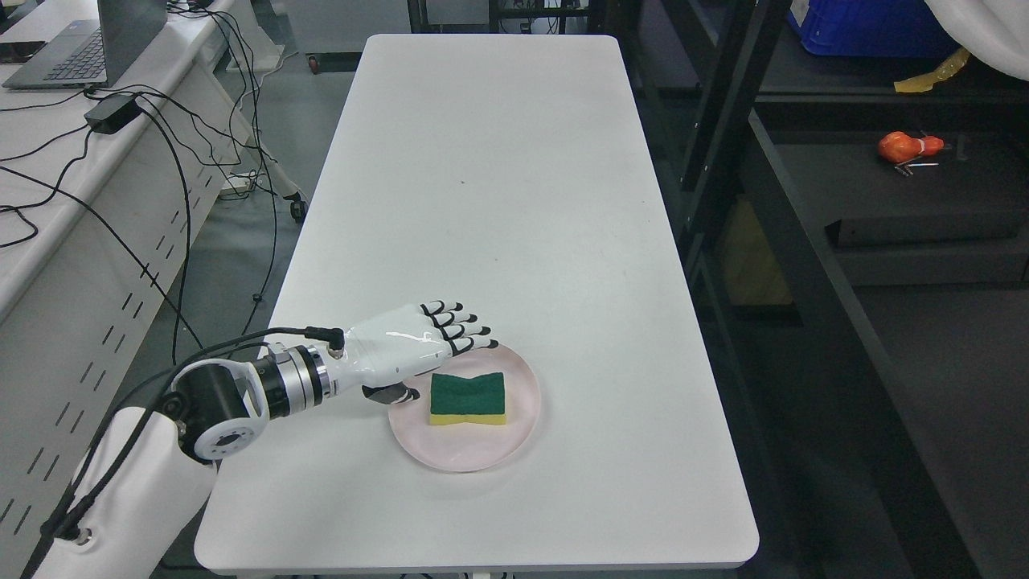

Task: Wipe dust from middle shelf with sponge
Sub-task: 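Lower the left hand onto the green sponge and close fingers on it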

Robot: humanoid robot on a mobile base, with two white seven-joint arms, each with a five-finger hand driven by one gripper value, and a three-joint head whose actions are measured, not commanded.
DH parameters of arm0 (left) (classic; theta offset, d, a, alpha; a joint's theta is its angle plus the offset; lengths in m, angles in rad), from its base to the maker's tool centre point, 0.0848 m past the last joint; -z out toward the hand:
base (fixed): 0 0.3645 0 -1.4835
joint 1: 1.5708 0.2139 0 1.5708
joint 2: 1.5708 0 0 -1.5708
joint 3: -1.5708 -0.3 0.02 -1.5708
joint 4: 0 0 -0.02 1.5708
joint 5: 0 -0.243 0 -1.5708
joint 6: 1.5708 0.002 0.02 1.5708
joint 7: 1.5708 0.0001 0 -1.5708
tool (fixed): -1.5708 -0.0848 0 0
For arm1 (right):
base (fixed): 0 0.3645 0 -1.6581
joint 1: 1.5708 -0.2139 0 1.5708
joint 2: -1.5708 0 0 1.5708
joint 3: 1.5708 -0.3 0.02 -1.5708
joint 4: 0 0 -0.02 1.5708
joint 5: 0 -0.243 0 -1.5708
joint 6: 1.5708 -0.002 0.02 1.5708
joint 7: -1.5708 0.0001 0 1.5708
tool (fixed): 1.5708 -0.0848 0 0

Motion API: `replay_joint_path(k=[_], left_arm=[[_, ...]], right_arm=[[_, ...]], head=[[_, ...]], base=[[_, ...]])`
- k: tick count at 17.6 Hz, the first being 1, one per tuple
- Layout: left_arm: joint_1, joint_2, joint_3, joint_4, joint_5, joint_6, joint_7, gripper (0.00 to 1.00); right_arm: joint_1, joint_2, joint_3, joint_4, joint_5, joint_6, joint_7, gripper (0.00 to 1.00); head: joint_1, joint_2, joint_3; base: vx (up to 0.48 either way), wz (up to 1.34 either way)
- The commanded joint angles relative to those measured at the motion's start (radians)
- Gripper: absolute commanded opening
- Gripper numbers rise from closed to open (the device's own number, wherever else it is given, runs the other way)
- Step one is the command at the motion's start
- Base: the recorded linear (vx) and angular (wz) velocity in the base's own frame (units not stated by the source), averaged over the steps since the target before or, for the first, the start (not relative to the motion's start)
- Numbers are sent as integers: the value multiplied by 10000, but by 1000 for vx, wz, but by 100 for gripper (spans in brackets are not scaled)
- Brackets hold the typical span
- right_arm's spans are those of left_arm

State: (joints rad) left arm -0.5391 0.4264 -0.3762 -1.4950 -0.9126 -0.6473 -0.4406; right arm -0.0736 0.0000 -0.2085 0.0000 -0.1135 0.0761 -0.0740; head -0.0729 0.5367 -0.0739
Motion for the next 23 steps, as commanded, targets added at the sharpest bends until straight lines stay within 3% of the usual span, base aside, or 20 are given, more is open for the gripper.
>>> replay_joint_path(k=[1,7,12,15,19,23], left_arm=[[-70,-689,-1008,469,-201,0,-72,96],[-25,-720,-1008,591,-201,31,-348,91],[6,-720,-733,592,-171,15,-595,77],[37,-720,-243,576,-48,15,-595,65],[113,-843,493,592,840,-396,-625,35],[236,-873,1489,622,1331,-981,-1024,11]], right_arm=[[0,-175,-1,-175,0,6,4,100],[0,-175,-1,-175,0,6,4,100],[0,-175,-1,-175,0,6,4,100],[0,-175,-1,-175,0,6,4,100],[0,-175,-1,-175,0,6,4,100],[0,-175,-1,-175,0,6,4,100]], head=[[0,0,0],[0,0,0],[0,0,0],[0,0,0],[0,0,0],[0,0,0]], base=[[0,0],[0,0],[0,0],[0,0],[0,0],[0,0]])
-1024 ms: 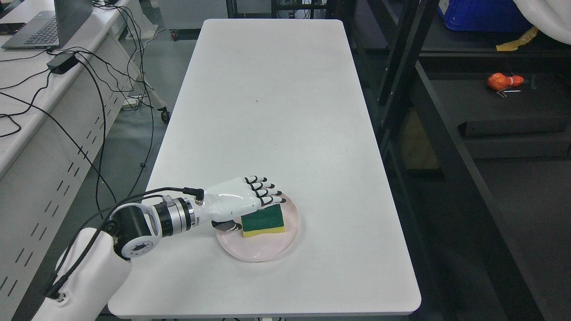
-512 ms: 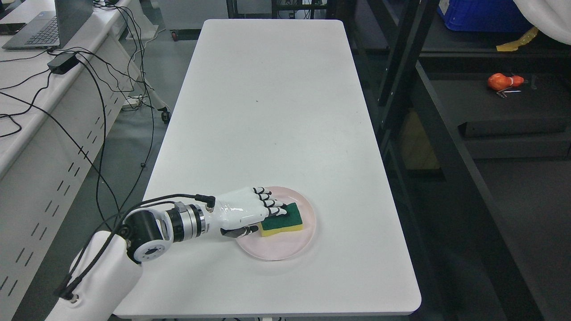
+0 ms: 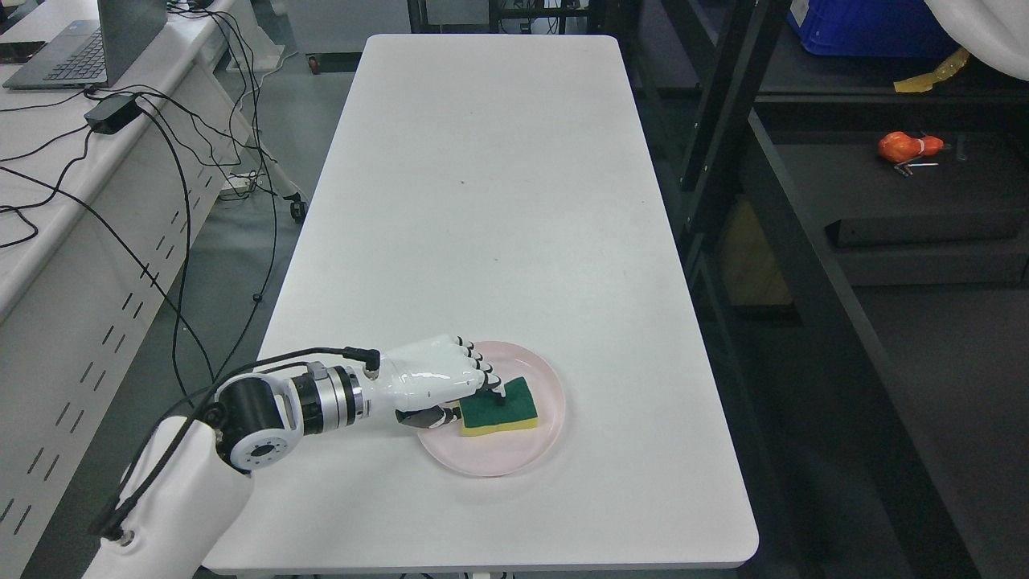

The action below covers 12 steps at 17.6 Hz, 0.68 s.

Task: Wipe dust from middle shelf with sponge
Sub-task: 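Lower the left hand onto the green sponge and close fingers on it, then lift the sponge off the pink plate with the left hand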

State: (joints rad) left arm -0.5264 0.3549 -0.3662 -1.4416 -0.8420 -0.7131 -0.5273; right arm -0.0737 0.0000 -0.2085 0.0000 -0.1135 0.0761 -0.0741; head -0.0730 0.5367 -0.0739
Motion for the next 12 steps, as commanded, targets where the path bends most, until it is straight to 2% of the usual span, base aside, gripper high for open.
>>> replay_joint_path(k=[1,2,3,12], left_arm=[[110,-174,1558,89,688,-430,-157,7],[80,-220,1818,119,840,-705,-157,1],[49,-235,1988,135,933,-723,-157,0],[-150,-251,3216,-938,1547,-723,-142,0]], right_arm=[[0,-175,-1,-174,0,6,4,100],[0,-175,-1,-174,0,6,4,100],[0,-175,-1,-174,0,6,4,100],[0,-175,-1,-174,0,6,4,100]], head=[[0,0,0],[0,0,0],[0,0,0],[0,0,0]], base=[[0,0],[0,0],[0,0],[0,0]])
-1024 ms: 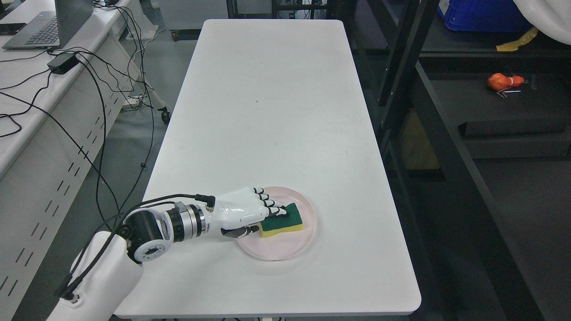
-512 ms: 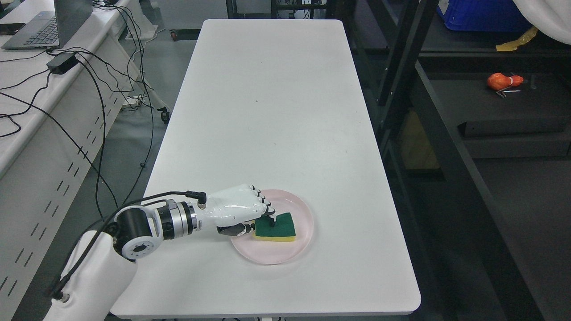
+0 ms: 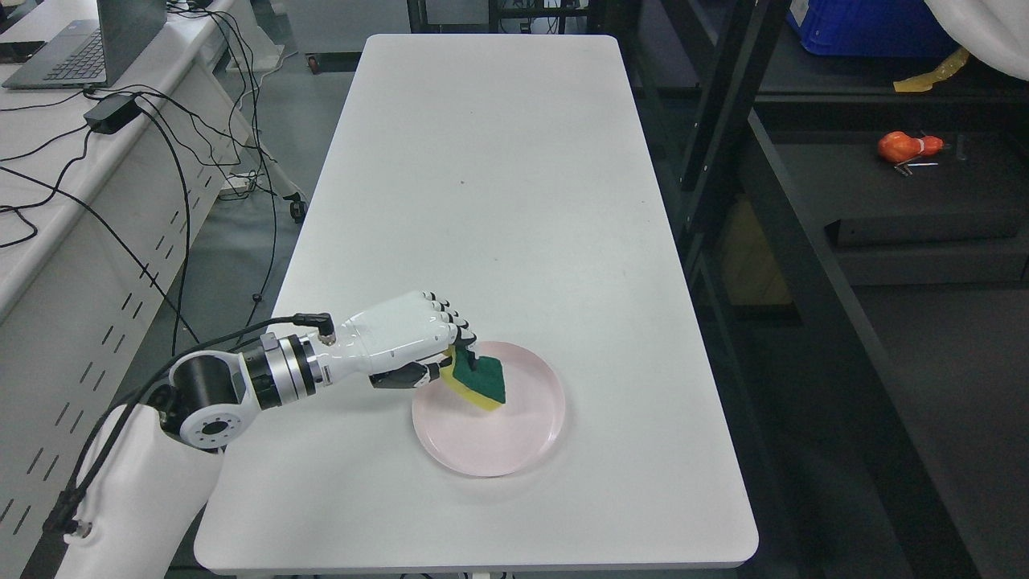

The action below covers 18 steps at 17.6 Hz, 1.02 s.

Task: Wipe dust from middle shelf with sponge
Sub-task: 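Lift the sponge off the pink plate with the left hand, then carry the sponge toward the dark shelf while the robot turns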

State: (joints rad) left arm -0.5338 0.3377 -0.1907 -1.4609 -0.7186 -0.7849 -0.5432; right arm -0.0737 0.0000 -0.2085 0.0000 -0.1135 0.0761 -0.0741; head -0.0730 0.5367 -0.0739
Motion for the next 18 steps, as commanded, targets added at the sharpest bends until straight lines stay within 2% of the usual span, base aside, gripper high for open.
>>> replay_joint_path(k=[1,9,18], left_arm=[[-77,-109,1568,-898,314,-5,17,0],[30,-692,1631,-1053,345,-5,17,0],[107,-799,1569,-1007,329,-5,2,0]], right_arm=[[0,-175,-1,-174,0,6,4,100],[0,-175,-1,-174,0,6,4,100],[0,-175,-1,-174,0,6,4,100]], head=[[0,0,0],[0,0,0],[0,0,0]], base=[[0,0],[0,0],[-90,-183]])
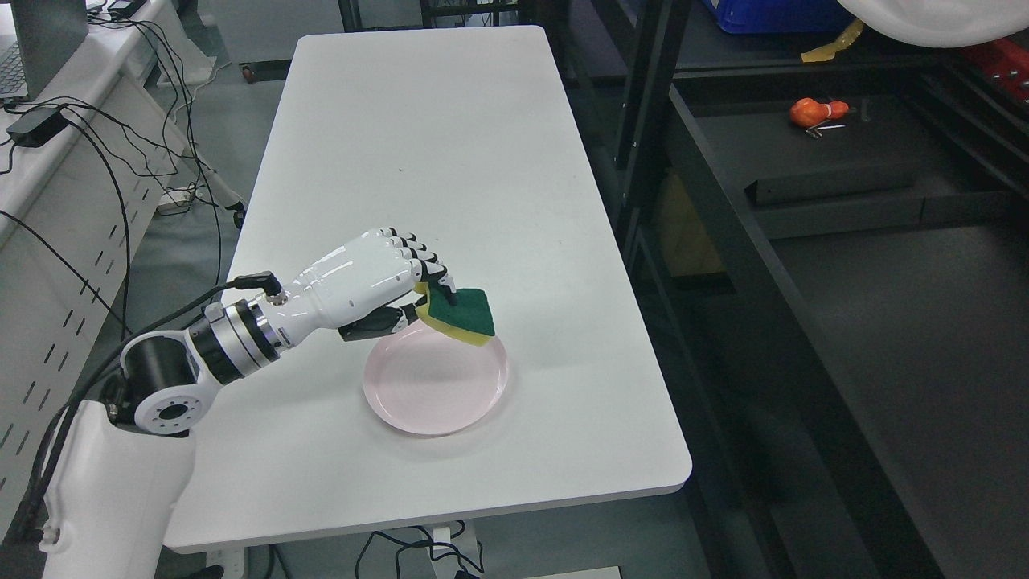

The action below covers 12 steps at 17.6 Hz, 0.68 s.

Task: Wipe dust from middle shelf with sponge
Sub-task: 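Carry the sponge toward the dark shelf while the robot turns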

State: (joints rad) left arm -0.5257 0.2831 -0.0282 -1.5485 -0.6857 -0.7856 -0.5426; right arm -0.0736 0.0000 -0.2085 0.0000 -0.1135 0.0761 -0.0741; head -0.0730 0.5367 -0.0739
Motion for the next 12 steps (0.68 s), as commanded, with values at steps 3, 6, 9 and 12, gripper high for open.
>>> replay_joint_path(k=[3,6,9,12], left_arm=[[26,-453,-55,-85,-15,2,-4,0],[26,-469,-70,-69,-15,2,-20,0],[26,-545,-86,-54,-15,2,-20,0],[26,-546,-116,-54,0,2,-35,0]], right_arm=[[0,-175,-1,-175,0,6,4,100],[0,-175,-1,-175,0,6,4,100],[0,-175,-1,-175,0,6,4,100],[0,-175,-1,-175,0,6,4,100]], head=[[0,0,0],[0,0,0],[0,0,0],[0,0,0]], base=[[-156,-246],[-184,-230],[-192,-214],[-220,-204]])
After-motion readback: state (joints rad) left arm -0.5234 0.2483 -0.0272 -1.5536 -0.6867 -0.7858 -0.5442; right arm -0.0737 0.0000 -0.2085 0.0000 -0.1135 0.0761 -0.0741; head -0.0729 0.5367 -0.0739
